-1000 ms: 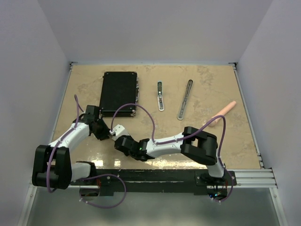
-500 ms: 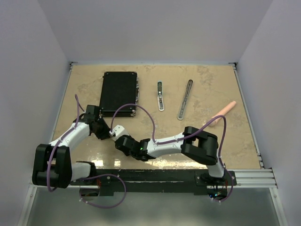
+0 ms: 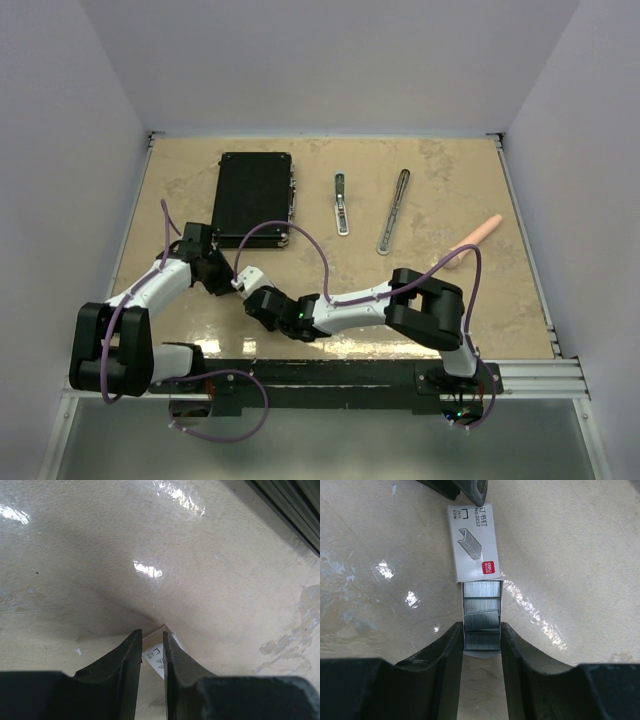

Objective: Unload the staples from the stapler

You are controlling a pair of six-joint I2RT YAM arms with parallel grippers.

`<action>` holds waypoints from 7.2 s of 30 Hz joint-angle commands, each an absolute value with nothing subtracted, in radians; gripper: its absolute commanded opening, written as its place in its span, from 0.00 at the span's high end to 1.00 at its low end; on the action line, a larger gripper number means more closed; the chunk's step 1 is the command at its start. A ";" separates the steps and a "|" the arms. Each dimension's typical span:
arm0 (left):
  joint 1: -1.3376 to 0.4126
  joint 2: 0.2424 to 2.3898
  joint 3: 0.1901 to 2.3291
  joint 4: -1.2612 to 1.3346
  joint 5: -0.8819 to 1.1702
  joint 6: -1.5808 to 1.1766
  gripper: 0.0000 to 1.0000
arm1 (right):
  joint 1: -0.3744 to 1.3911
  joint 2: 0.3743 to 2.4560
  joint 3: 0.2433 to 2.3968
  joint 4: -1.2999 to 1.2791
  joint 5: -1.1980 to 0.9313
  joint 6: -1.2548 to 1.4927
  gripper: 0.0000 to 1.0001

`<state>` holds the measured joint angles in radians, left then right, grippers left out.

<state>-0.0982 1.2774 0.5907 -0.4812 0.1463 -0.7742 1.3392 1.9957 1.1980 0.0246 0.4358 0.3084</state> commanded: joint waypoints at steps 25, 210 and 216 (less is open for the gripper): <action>-0.091 1.264 0.571 -0.457 0.219 -0.749 0.73 | 1.295 2.019 1.223 0.037 0.364 0.238 0.63; -0.091 1.207 0.558 -0.488 0.180 -0.767 0.66 | 1.287 2.013 1.239 0.052 0.207 0.017 0.69; -0.091 1.207 0.558 -0.497 0.172 -0.764 0.66 | 1.289 1.994 1.212 0.035 0.204 0.037 0.69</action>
<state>-0.0917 1.2236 0.5625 -0.4789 0.1223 -0.7654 1.2892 2.0201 1.2346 0.0643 0.2111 0.0265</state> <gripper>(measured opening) 0.347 0.344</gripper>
